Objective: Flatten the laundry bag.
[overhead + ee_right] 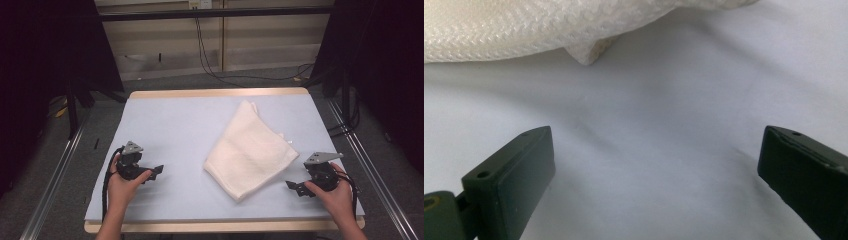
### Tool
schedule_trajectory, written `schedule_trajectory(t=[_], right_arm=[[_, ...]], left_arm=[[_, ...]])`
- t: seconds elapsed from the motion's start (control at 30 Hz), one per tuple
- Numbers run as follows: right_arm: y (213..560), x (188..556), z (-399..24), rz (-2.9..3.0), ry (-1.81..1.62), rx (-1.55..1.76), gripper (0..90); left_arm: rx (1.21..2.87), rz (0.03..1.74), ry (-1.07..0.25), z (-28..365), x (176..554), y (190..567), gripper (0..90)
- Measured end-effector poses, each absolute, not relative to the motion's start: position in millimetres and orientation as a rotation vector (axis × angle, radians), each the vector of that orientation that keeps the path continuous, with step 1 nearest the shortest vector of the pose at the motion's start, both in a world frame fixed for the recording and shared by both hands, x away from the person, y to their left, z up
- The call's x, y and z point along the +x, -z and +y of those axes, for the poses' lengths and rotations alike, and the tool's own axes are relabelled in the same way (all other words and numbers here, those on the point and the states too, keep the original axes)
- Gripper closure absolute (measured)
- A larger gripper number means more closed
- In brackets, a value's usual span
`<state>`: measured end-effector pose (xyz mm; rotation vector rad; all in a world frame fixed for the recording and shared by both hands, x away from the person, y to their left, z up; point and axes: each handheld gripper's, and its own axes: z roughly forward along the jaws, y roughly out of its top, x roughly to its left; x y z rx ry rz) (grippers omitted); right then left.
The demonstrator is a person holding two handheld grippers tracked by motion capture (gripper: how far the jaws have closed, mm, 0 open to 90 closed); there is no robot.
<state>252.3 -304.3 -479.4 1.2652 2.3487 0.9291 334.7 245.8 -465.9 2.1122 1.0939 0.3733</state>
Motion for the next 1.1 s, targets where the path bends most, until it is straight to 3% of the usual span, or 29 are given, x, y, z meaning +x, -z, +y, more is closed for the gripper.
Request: schedule_trajectory(t=[0.3,0.5,0.8,0.87,1.1], right_arm=[[479,254,-296,2.369,-0.919,1.258,4.0],[477,253,-292,2.372,-0.947,1.245,11.5],[472,253,-287,2.382,-0.995,1.237,32.0],[472,254,-285,2.392,-1.012,1.201,40.9],[467,254,-278,2.404,-1.067,1.15,59.4]], left_arm=[[2.162,1.035,-0.339,226,335,463,2.9],[2.182,0.975,-0.297,211,333,461,2.9],[2.186,0.94,-0.251,196,331,462,2.9],[2.193,0.925,-0.245,194,330,460,3.2],[2.199,0.894,-0.195,184,327,459,3.8]])
